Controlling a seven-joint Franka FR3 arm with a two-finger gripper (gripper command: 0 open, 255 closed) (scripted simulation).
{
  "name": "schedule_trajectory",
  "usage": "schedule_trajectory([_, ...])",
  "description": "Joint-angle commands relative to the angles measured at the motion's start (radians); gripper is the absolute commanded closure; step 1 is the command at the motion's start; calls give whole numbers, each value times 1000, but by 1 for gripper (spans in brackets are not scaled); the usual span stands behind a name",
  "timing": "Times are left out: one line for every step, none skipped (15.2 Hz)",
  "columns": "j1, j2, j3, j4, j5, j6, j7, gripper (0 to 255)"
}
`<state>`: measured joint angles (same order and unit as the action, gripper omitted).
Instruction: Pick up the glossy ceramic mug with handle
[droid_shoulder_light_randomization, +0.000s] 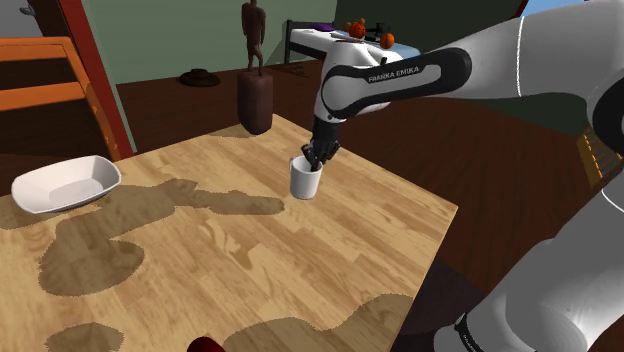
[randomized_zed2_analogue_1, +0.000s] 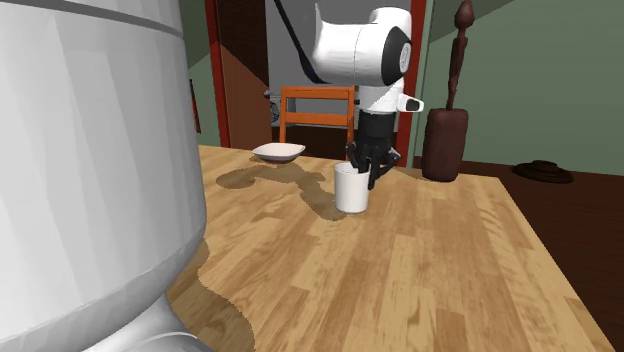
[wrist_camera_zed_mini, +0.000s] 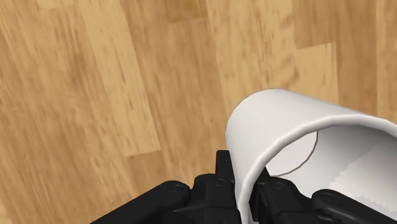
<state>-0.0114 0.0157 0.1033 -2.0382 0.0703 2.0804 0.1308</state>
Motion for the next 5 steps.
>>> schedule_trajectory([0,-9,0,17,0,-27,2,255])
schedule_trajectory([0,-13,0,26,0,-40,2,255])
schedule_trajectory([0,-17,0,36,0,-53,3,255])
schedule_trajectory([0,-17,0,37,0,-55,3,255])
schedule_trajectory([0,-17,0,37,0,-55,3,255])
